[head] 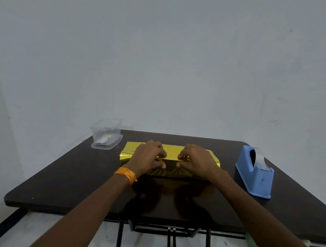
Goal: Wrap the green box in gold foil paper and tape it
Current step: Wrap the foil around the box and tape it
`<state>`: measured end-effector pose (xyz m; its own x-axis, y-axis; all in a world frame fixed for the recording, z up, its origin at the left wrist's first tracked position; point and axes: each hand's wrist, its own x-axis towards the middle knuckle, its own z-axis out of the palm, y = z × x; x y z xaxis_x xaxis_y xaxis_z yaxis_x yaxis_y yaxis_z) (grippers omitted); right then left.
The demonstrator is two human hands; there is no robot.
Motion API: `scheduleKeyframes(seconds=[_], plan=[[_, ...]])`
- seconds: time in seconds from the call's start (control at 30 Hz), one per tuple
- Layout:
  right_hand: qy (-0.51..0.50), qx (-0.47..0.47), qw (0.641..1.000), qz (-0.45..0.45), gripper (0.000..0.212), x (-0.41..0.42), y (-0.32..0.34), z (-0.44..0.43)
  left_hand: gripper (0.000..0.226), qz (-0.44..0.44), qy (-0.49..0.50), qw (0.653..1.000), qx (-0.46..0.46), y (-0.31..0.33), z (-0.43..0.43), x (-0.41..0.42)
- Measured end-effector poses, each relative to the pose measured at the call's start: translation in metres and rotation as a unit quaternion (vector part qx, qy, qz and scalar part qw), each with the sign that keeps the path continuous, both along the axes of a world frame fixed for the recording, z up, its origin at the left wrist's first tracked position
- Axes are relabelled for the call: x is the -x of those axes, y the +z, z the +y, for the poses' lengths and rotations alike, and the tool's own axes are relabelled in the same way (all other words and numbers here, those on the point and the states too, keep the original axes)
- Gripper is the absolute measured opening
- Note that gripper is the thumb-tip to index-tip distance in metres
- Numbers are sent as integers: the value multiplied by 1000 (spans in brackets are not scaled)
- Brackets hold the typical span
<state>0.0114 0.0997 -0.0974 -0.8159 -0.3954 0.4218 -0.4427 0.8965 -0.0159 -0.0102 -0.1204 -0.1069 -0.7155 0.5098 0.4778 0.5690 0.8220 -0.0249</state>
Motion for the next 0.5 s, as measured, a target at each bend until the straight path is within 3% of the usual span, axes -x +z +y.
scheduleKeyframes(seconds=[0.3,0.4,0.5], plan=[[4,43,999,18,39,-2,-11,4,39,15,-38,996,-78,-13,-33,5],[5,45,999,17,40,-3,-11,4,48,15,-37,998,-54,-9,-43,2],[3,41,999,17,41,-4,-11,4,57,73,-6,995,-69,0,-40,-4]])
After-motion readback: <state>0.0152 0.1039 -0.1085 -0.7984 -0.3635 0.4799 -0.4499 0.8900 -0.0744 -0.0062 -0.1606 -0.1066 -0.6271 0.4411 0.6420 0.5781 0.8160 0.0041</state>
